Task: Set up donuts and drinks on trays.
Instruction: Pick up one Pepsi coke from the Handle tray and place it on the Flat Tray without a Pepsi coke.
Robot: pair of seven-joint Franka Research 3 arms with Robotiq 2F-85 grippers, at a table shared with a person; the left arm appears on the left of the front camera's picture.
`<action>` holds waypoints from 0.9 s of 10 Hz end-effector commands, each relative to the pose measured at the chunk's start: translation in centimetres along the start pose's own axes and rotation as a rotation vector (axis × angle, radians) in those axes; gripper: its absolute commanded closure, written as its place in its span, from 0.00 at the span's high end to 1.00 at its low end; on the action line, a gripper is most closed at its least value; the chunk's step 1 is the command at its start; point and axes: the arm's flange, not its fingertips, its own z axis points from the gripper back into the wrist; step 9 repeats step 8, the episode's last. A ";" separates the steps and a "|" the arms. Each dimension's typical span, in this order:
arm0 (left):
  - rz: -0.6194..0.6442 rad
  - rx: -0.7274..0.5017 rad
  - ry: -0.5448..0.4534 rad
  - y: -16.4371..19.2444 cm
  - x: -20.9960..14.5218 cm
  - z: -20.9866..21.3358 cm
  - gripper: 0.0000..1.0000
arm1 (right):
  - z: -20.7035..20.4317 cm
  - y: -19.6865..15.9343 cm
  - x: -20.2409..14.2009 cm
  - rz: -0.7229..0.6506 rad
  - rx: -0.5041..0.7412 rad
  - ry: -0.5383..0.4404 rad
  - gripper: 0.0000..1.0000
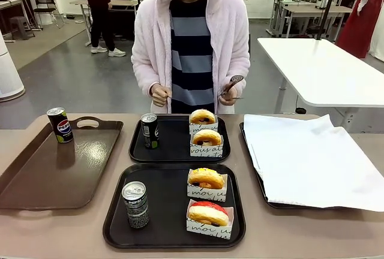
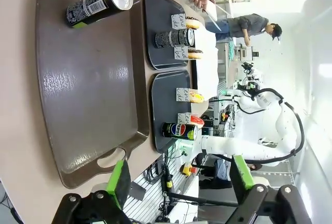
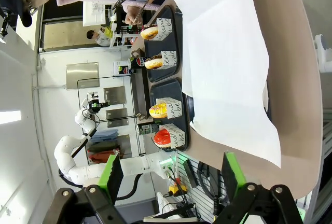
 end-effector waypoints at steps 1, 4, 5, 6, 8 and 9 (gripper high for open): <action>-0.007 0.006 -0.010 -0.2 -0.1 0.1 1.00 | 0.0 0.0 0.0 0.012 0.016 -0.004 1.00; -0.007 0.006 -0.010 -0.2 -0.1 0.1 1.00 | 0.0 0.0 0.0 0.012 0.016 -0.004 1.00; -0.007 0.006 -0.010 -0.2 -0.1 0.1 1.00 | 0.0 0.0 0.0 0.012 0.016 -0.004 1.00; -0.007 0.006 -0.010 -0.2 -0.1 0.1 1.00 | 0.0 0.0 0.0 0.012 0.016 -0.004 1.00; -0.007 0.006 -0.010 -0.2 -0.1 0.1 1.00 | 0.0 0.0 0.0 0.012 0.016 -0.004 1.00; -0.007 0.006 -0.010 -0.2 -0.1 0.1 1.00 | 0.0 0.0 0.0 0.012 0.016 -0.004 1.00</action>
